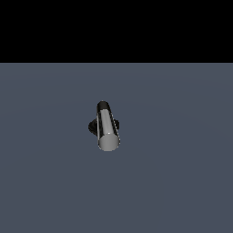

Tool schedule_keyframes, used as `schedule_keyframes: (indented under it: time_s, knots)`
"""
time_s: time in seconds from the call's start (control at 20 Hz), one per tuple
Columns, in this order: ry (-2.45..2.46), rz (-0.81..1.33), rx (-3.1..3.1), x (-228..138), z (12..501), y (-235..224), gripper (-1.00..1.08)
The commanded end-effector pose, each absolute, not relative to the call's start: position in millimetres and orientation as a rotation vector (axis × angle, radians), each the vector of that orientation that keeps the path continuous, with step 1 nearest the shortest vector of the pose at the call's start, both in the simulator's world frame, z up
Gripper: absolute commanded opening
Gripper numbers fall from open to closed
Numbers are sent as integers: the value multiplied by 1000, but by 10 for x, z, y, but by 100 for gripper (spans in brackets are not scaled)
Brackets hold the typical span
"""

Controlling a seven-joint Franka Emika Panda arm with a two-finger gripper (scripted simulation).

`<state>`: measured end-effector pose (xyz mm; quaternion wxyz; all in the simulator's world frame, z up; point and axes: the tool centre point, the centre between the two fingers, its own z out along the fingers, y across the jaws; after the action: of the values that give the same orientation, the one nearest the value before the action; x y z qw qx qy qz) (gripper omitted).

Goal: Turn on the faucet by rotating a designated handle.

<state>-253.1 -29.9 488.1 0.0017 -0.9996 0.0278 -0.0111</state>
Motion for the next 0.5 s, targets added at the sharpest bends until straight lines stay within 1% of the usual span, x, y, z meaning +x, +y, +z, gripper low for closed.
schedule_keyframes:
  time_s: [0.0,0.2,0.45]
  knots:
    - [87,-35,-3137,-2531,4881,-299,-100]
    - [82,-34,-3137,-2521,4841,-290,-100]
    - [61,-33,-3138,-2479,4677,-252,-100]
